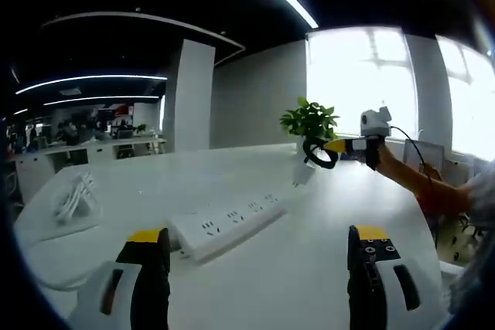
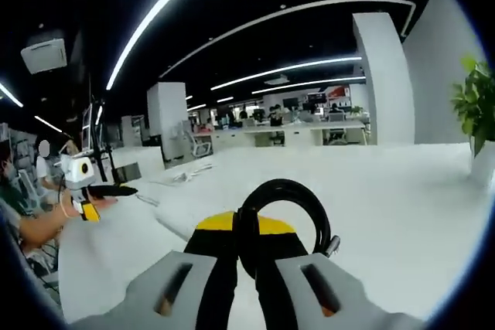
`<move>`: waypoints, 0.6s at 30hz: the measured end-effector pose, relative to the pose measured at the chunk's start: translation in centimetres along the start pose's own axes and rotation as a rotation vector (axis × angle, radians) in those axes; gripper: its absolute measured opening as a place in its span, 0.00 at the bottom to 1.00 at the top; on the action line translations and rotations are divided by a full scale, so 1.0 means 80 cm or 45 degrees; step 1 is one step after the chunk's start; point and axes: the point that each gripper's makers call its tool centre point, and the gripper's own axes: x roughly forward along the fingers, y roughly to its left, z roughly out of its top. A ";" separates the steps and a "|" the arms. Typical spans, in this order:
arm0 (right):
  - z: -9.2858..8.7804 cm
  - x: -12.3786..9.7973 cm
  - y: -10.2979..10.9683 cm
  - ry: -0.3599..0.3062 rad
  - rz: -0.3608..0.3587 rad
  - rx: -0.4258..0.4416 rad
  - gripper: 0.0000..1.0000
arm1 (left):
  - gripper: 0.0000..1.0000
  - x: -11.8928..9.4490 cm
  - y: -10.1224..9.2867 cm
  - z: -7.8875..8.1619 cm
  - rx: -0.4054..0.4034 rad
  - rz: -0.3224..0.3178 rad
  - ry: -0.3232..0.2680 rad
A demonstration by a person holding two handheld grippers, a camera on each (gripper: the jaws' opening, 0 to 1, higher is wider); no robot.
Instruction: Straighten the power strip on the desk, plug the charger into it
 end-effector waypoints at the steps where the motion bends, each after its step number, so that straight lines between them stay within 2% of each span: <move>1: 0.002 0.000 0.002 -0.005 -0.007 -0.003 0.04 | 0.97 0.000 -0.001 0.000 0.001 -0.001 0.000; 9: 0.014 -0.004 0.015 -0.081 -0.103 -0.018 0.04 | 0.98 0.002 -0.001 -0.001 -0.003 -0.002 -0.009; 18: 0.023 -0.007 0.035 -0.128 -0.112 0.007 0.05 | 0.99 0.003 0.002 0.003 -0.010 0.001 -0.035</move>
